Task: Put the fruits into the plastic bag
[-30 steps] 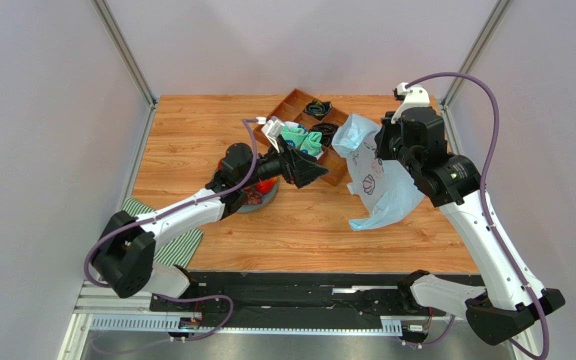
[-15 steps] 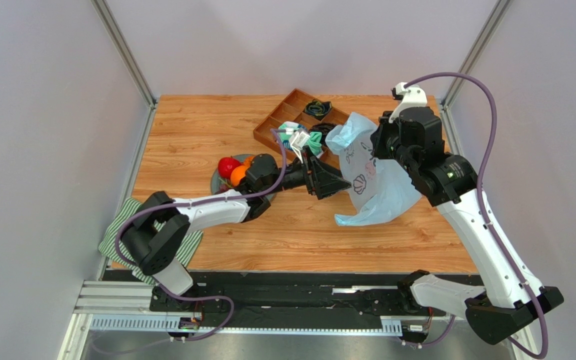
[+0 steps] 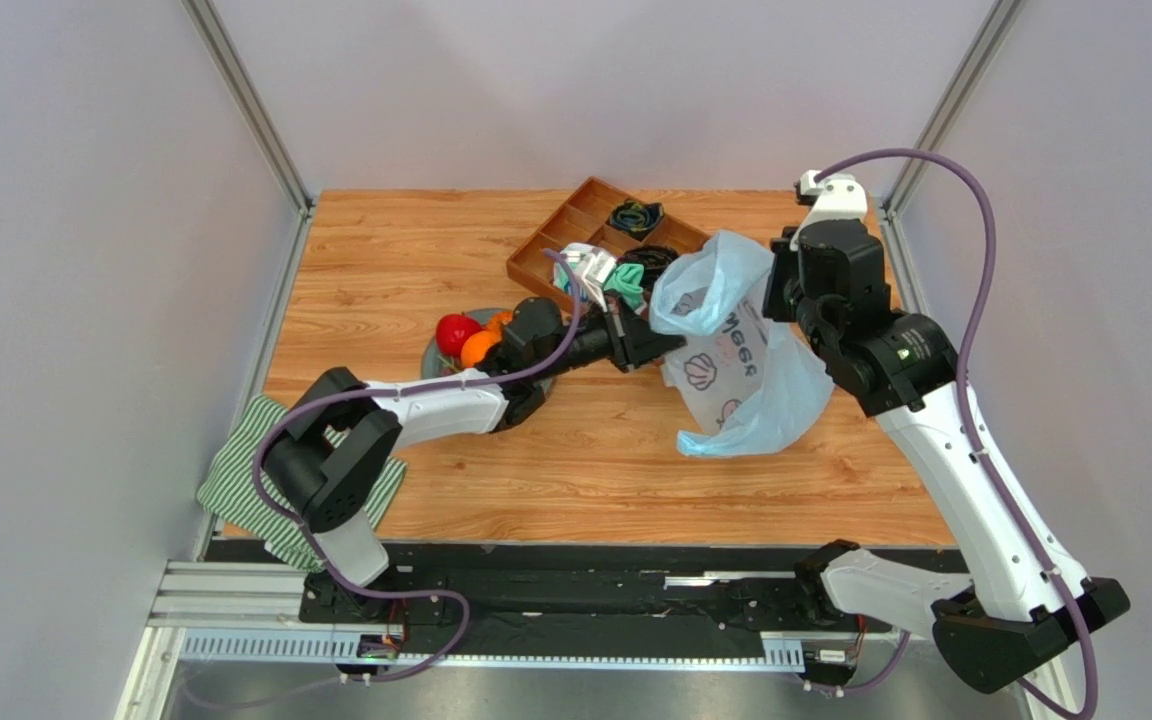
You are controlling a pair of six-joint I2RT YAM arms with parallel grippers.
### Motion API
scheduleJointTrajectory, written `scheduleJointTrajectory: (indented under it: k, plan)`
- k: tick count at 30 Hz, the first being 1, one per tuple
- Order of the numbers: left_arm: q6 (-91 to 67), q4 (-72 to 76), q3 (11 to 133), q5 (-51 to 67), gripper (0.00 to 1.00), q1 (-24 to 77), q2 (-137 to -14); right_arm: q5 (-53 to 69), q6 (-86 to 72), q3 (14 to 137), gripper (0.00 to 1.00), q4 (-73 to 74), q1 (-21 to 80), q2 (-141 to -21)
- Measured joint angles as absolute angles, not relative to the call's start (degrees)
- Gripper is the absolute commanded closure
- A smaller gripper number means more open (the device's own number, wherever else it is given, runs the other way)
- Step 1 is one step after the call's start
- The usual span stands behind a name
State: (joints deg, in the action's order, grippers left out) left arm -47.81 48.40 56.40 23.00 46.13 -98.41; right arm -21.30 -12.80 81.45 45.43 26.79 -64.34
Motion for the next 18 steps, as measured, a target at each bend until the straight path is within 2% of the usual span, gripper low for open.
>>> scheduleJointTrajectory:
  k: [4,7,12,14,15,17,18]
  plan:
    - [-48.8,46.0,49.2,24.6,1.00,40.2,-95.5,-28.3,-10.4,82.4,1.00,48.0,25.9,-63.1]
    - [-48.6,42.1,48.2,26.4,1.00,36.6,-95.4,-32.2,-9.1,83.2,1.00,49.5,25.5,-62.0]
    - [-47.5,38.4,49.9,31.6,0.98,37.3,-95.2,-32.6,-8.9,83.2,1.00,50.7,25.5,-61.8]
    - [-46.9,37.3,51.4,33.7,0.88,37.6,-95.2,-32.1,-9.0,83.2,1.00,50.7,25.3,-62.1]
    - [-46.5,36.9,52.3,34.6,0.78,37.6,-95.2,-31.3,-9.2,83.2,1.00,50.6,25.3,-62.2]
    - [-45.5,36.2,53.8,35.8,0.65,37.6,-95.2,-29.7,-9.5,83.1,1.00,50.4,25.3,-62.6]
    - [-44.8,35.5,54.5,36.1,0.51,37.5,-95.2,-28.9,-9.7,82.9,1.00,50.2,25.3,-62.9]
